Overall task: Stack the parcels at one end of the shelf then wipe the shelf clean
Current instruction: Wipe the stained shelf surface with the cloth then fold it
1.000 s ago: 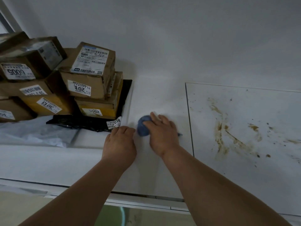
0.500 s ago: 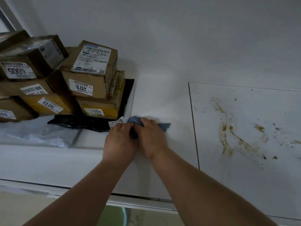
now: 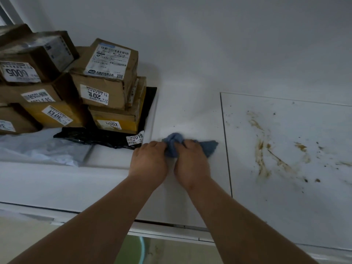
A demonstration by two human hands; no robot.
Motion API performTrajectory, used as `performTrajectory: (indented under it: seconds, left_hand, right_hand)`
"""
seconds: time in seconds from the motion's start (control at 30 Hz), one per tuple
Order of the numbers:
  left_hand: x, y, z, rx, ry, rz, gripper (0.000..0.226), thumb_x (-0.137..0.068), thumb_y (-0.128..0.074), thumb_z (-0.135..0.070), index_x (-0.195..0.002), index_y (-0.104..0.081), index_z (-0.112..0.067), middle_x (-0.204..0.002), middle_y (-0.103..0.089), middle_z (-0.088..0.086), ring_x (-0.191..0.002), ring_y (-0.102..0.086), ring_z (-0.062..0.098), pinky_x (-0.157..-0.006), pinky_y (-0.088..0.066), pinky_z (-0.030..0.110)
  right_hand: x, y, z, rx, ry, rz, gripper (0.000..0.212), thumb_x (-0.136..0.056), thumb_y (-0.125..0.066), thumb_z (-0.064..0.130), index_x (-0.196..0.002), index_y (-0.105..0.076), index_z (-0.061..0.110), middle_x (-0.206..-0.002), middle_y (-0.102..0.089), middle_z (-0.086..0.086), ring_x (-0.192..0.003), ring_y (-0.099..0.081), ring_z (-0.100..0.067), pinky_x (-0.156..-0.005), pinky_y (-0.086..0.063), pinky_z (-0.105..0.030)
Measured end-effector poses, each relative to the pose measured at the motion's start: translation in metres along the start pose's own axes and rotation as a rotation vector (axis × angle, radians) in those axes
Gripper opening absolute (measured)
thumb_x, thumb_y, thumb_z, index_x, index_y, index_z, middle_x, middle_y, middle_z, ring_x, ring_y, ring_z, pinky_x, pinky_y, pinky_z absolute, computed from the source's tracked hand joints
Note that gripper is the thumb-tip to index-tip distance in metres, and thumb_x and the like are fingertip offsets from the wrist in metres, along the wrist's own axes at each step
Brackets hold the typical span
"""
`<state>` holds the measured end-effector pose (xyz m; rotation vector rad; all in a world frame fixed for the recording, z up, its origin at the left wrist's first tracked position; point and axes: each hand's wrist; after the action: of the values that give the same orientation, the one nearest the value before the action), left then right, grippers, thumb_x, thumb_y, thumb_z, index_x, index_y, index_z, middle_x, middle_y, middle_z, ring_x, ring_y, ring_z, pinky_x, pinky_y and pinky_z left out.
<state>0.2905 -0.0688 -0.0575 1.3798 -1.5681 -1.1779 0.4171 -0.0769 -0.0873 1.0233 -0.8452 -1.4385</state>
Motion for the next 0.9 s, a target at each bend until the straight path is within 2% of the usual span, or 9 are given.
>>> performTrajectory:
  seconds: [0.07, 0.13, 0.3, 0.47, 0.53, 0.63, 0.73, 0.8, 0.9]
  left_hand:
    - [0.002, -0.001, -0.002, 0.004, 0.011, -0.005, 0.035, -0.086, -0.043, -0.013, -0.118, -0.058, -0.018, -0.115, -0.062, 0.002, -0.108, -0.056, 0.024, -0.087, -0.037, 0.032]
    - [0.004, -0.001, -0.003, -0.005, -0.013, -0.008, 0.039, -0.086, -0.040, -0.016, -0.121, -0.057, -0.019, -0.116, -0.062, 0.002, -0.107, -0.057, 0.024, -0.087, -0.037, 0.032]
    - [0.013, -0.003, -0.004, 0.057, -0.044, 0.049, 0.051, -0.088, -0.044, -0.005, -0.137, -0.047, -0.020, -0.136, -0.050, 0.000, -0.121, -0.050, 0.021, -0.099, -0.037, 0.031]
    - [0.017, -0.005, -0.007, 0.083, 0.000, 0.108, 0.045, -0.090, -0.047, -0.009, -0.134, -0.048, -0.019, -0.134, -0.052, 0.002, -0.123, -0.047, 0.020, -0.099, -0.039, 0.030]
    - [0.018, -0.003, -0.011, 0.107, 0.030, 0.105, 0.042, -0.090, -0.049, -0.011, -0.131, -0.050, -0.019, -0.130, -0.054, 0.002, -0.121, -0.049, 0.022, -0.096, -0.041, 0.031]
    - [0.024, -0.004, -0.018, 0.180, 0.051, 0.116, 0.048, -0.090, -0.044, -0.005, -0.136, -0.048, -0.019, -0.138, -0.049, 0.002, -0.127, -0.044, 0.021, -0.103, -0.039, 0.033]
    - [0.030, -0.012, -0.022, 0.136, -0.021, 0.145, 0.035, -0.088, -0.048, -0.007, -0.120, -0.059, -0.016, -0.122, -0.056, 0.002, -0.117, -0.050, 0.023, -0.095, -0.044, 0.032]
    - [0.035, -0.016, -0.026, 0.067, -0.116, 0.155, 0.024, -0.088, -0.045, -0.014, -0.104, -0.063, -0.014, -0.107, -0.060, 0.005, -0.104, -0.055, 0.026, -0.086, -0.046, 0.033]
    - [0.045, -0.021, -0.032, 0.085, -0.170, 0.128, 0.039, -0.085, -0.034, -0.022, -0.098, -0.067, -0.007, -0.100, -0.061, 0.013, -0.094, -0.055, 0.032, -0.082, -0.048, 0.042]
  right_hand:
    - [0.005, -0.005, -0.004, -0.051, 0.111, 0.048, 0.055, -0.087, -0.042, 0.011, -0.141, -0.051, 0.015, -0.137, -0.054, -0.013, -0.126, -0.047, -0.035, -0.108, -0.039, -0.043]
    - [0.004, 0.000, -0.025, -0.052, 0.146, 0.091, 0.057, -0.085, -0.037, 0.013, -0.139, -0.053, 0.016, -0.135, -0.056, -0.011, -0.125, -0.050, -0.033, -0.106, -0.042, -0.043]
    - [0.008, 0.024, -0.072, 0.068, -0.094, -0.011, 0.048, -0.087, -0.046, 0.001, -0.133, -0.057, 0.011, -0.128, -0.057, -0.010, -0.123, -0.046, -0.034, -0.104, -0.041, -0.041]
    - [0.042, 0.013, -0.010, 0.052, -0.051, -0.045, 0.039, -0.071, -0.040, 0.013, -0.097, -0.069, 0.008, -0.091, -0.065, -0.013, -0.088, -0.059, -0.034, -0.081, -0.048, -0.040]
    - [0.063, 0.007, 0.011, 0.009, 0.019, -0.074, 0.038, -0.073, -0.044, 0.018, -0.099, -0.071, 0.010, -0.090, -0.067, -0.011, -0.087, -0.059, -0.032, -0.078, -0.051, -0.040]
    - [0.085, 0.011, 0.015, -0.056, 0.134, -0.064, 0.034, -0.079, -0.048, 0.021, -0.101, -0.073, 0.013, -0.093, -0.068, -0.007, -0.088, -0.060, -0.029, -0.077, -0.054, -0.038]
    - [0.091, 0.023, -0.016, -0.026, 0.174, -0.063, 0.033, -0.081, -0.046, 0.022, -0.095, -0.075, 0.016, -0.088, -0.068, -0.004, -0.082, -0.062, -0.027, -0.064, -0.055, -0.033]
    - [0.088, 0.030, -0.041, 0.002, 0.143, -0.049, 0.039, -0.082, -0.039, 0.021, -0.098, -0.074, 0.014, -0.093, -0.068, -0.007, -0.085, -0.062, -0.029, -0.070, -0.056, -0.037]
    - [0.082, 0.034, -0.055, 0.016, 0.088, -0.005, 0.051, -0.080, -0.028, 0.021, -0.099, -0.073, 0.009, -0.096, -0.067, -0.011, -0.089, -0.060, -0.032, -0.079, -0.053, -0.040]
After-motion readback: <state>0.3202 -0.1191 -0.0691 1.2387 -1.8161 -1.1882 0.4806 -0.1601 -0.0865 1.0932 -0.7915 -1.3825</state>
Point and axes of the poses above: each hand's wrist, its own x-axis away from the middle knuckle, its own y-axis out of the back of the hand, z = x × y
